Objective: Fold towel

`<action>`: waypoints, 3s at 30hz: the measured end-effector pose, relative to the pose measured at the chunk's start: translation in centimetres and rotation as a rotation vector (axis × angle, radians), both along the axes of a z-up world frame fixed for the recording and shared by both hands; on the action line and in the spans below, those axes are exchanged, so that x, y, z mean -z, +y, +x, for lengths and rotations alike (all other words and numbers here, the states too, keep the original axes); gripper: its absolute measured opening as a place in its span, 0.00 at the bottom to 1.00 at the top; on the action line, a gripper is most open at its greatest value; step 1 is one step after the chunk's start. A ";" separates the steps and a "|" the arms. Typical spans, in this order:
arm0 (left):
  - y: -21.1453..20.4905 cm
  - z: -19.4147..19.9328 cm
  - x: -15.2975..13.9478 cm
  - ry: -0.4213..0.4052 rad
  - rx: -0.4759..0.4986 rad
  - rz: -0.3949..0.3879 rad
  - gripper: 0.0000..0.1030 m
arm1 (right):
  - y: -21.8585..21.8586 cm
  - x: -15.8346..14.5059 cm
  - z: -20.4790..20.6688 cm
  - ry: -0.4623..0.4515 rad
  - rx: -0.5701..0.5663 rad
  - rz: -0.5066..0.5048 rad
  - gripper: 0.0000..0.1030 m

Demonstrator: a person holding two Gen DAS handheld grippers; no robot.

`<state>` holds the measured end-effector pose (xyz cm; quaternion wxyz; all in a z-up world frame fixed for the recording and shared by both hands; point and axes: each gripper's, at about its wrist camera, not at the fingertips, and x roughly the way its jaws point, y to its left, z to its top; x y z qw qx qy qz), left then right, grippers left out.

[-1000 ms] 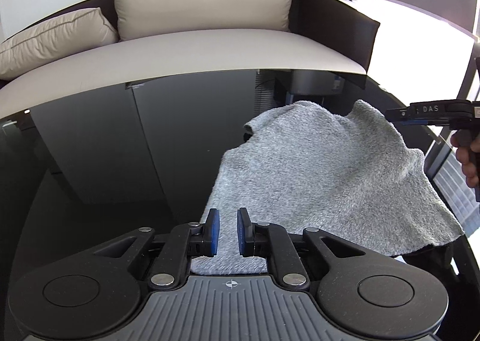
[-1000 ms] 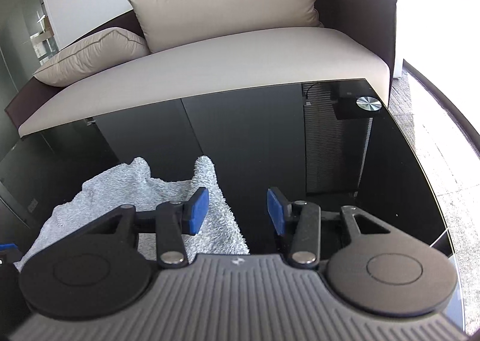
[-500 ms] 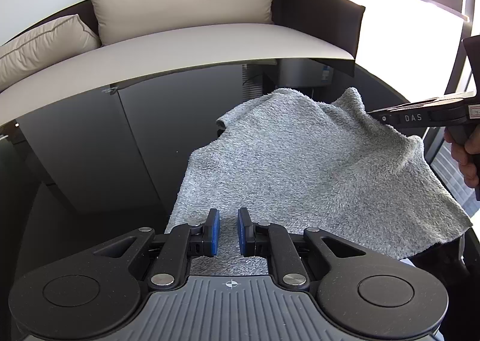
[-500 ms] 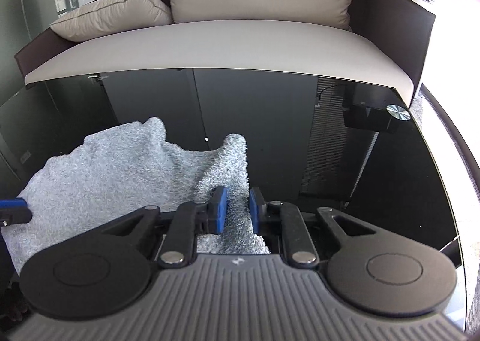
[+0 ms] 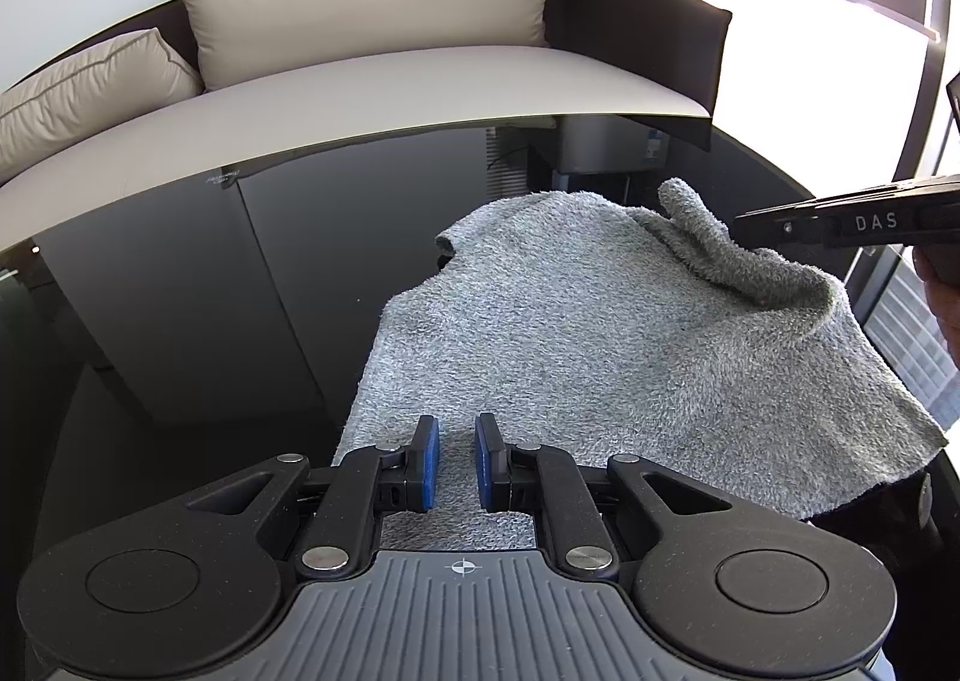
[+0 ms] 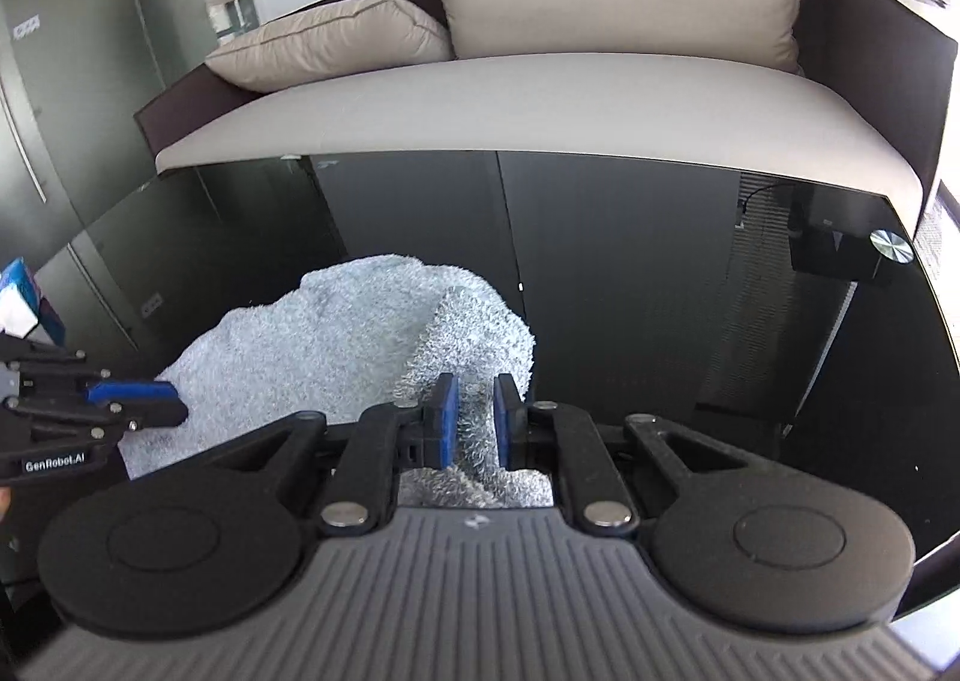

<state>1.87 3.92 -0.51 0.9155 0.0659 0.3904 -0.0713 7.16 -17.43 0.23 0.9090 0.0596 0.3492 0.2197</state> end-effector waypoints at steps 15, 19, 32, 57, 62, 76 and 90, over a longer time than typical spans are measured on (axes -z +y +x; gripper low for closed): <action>0.0 -0.2 -0.1 -0.006 0.004 0.011 0.11 | 0.5 1.4 1.4 0.081 0.084 0.026 0.34; -0.1 -0.3 -0.1 -0.009 0.005 0.018 0.11 | 2.0 1.2 1.0 0.058 0.075 -0.078 0.08; 0.0 -0.5 -0.2 -0.014 0.009 0.032 0.11 | 4.5 0.6 -1.1 -0.221 0.197 -0.652 0.08; -0.2 -0.9 -0.3 -0.001 0.012 -0.015 0.11 | 2.2 -0.3 -8.9 0.037 -0.005 -0.228 0.34; 0.0 -1.0 -0.4 -0.002 0.001 -0.026 0.11 | 2.5 0.3 -9.6 0.062 0.011 -0.238 0.34; -0.4 -2.1 -1.3 -0.012 0.025 -0.041 0.11 | -1.2 -0.3 -12.5 0.111 0.049 -0.262 0.34; -1.9 -3.6 -0.3 0.025 0.081 -0.015 0.12 | -2.4 -0.7 -12.0 0.107 0.065 -0.239 0.35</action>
